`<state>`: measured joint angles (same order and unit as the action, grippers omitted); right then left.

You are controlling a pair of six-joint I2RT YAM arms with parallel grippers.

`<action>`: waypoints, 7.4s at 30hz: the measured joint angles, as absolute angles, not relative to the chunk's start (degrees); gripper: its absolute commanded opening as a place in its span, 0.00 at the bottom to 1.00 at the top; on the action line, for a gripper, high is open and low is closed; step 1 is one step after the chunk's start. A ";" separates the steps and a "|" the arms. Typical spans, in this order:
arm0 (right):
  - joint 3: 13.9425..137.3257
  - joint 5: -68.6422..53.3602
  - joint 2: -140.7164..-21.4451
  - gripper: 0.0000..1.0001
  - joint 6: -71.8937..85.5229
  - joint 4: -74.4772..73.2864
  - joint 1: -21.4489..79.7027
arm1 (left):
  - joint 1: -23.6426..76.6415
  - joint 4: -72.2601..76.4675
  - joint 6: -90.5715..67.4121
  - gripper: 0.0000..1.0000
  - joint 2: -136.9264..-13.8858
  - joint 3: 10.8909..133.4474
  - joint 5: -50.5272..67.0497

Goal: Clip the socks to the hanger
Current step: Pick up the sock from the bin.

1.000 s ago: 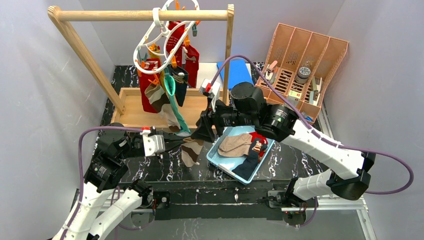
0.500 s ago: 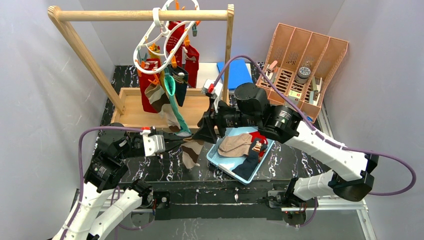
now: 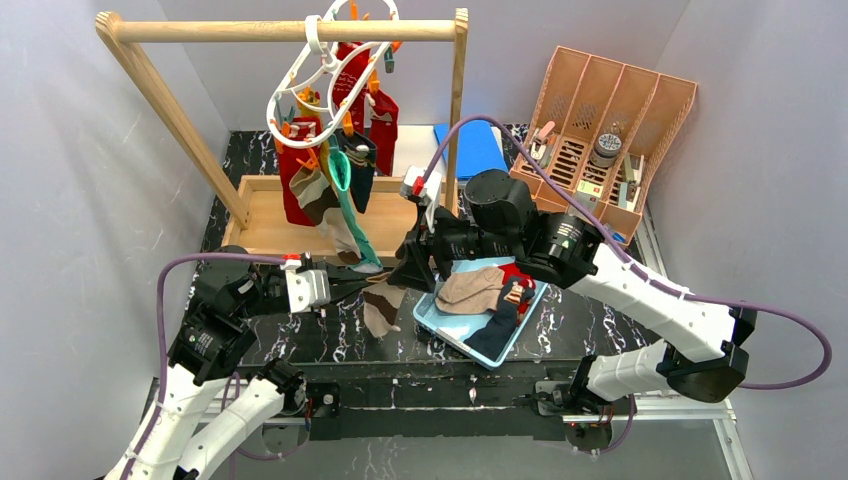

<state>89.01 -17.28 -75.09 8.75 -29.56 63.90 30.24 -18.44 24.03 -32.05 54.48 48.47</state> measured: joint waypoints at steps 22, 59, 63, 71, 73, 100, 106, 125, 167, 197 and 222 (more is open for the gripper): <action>88.58 -15.33 -71.81 0.67 1.58 -24.62 64.20 | 30.24 -18.46 24.01 0.00 -32.03 54.48 48.47; 93.69 -12.56 -79.07 0.61 -6.50 -31.27 66.08 | 30.24 -18.72 24.01 0.00 -32.05 54.48 48.51; 95.46 -11.00 -80.44 0.53 -5.93 -33.80 66.15 | 30.24 -19.25 24.05 0.00 -32.05 54.48 48.47; 96.16 -10.74 -80.90 0.52 -3.38 -40.32 66.15 | 30.24 -19.88 25.36 0.00 -31.64 54.48 46.54; 96.18 -11.11 -80.90 0.52 -2.68 -41.41 66.15 | 30.24 -19.94 25.74 0.00 -31.51 54.48 46.22; 97.78 -10.55 -82.30 0.01 9.06 -42.39 66.46 | 30.24 -12.95 17.58 0.98 -33.65 53.45 36.53; 94.70 4.51 -78.59 0.01 12.19 -40.95 66.50 | 30.28 -13.30 5.69 0.98 -31.18 52.88 24.58; 90.19 32.03 -81.14 0.01 25.85 -35.86 66.50 | 30.28 -5.43 -51.42 0.95 -35.83 47.05 6.94; 85.03 31.66 -83.40 0.01 26.59 -29.08 67.61 | 43.09 -33.47 -50.19 0.68 -61.28 68.84 -13.93; 84.49 27.66 -82.96 0.01 26.59 -28.08 67.90 | 44.23 -33.04 -49.93 0.17 -65.08 70.57 -15.05; 85.82 39.62 -82.96 0.01 30.70 -30.70 68.34 | 44.60 -27.35 -50.41 0.29 -58.26 67.05 -6.33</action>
<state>85.82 39.62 -82.96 30.70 -30.70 68.34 44.60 -27.35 -50.41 -58.26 67.05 -6.33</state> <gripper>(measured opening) 0.035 0.037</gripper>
